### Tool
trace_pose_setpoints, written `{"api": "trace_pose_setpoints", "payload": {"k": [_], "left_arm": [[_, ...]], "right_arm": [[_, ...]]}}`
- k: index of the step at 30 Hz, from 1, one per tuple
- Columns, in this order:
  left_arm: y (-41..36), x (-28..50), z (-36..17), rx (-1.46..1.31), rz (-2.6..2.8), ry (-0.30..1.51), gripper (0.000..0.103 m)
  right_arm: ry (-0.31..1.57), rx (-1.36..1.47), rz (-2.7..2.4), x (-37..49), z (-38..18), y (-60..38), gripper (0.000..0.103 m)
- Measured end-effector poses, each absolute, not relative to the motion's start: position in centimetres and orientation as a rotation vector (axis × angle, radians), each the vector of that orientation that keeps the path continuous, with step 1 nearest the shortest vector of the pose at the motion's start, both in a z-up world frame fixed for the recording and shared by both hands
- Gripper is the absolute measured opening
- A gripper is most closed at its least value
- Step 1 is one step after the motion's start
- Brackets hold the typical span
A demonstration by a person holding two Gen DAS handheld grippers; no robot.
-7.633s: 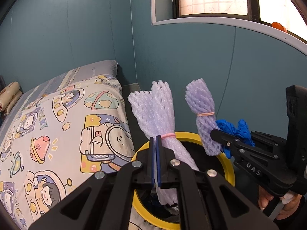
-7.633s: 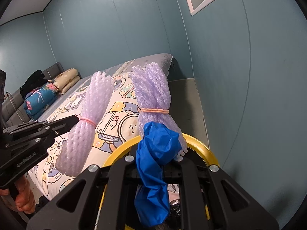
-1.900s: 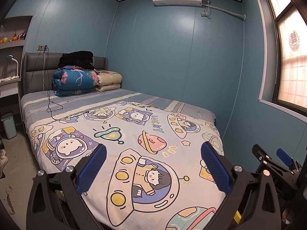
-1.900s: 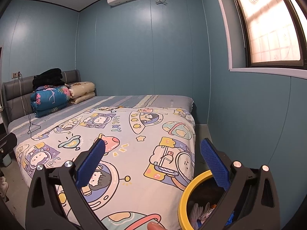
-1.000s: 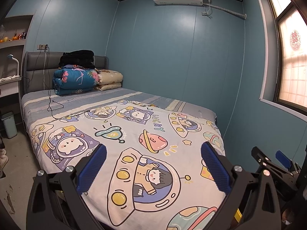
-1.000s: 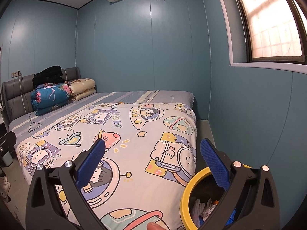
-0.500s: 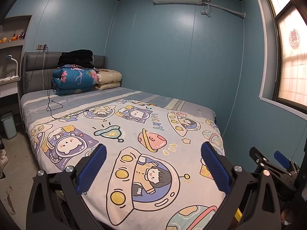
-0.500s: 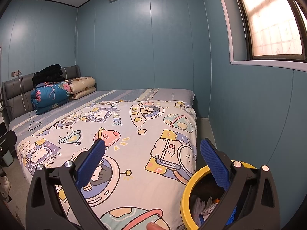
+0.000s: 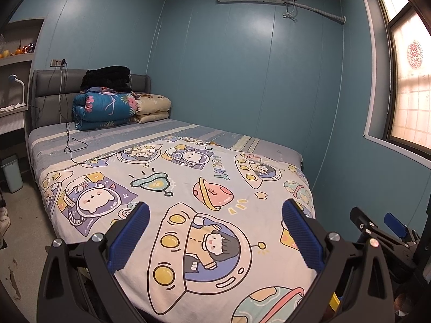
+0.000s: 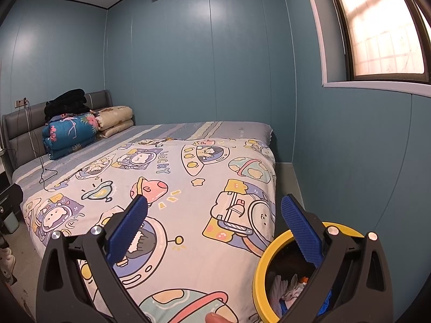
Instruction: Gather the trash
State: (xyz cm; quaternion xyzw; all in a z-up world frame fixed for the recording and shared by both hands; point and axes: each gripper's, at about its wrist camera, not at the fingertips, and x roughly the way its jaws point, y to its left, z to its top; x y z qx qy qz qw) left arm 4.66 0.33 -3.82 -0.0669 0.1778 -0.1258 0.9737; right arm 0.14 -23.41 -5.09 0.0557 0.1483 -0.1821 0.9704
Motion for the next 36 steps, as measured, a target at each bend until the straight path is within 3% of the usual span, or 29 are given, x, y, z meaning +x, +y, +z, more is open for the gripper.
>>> {"api": "trace_pose_setpoints", "payload": {"k": [36], "left_arm": [[-0.39, 4.84, -4.17, -0.109, -0.273, 0.371, 0.095]], "right_arm": [[0.324, 0.129, -0.370, 0.40, -5.70, -23.96, 0.095]]}}
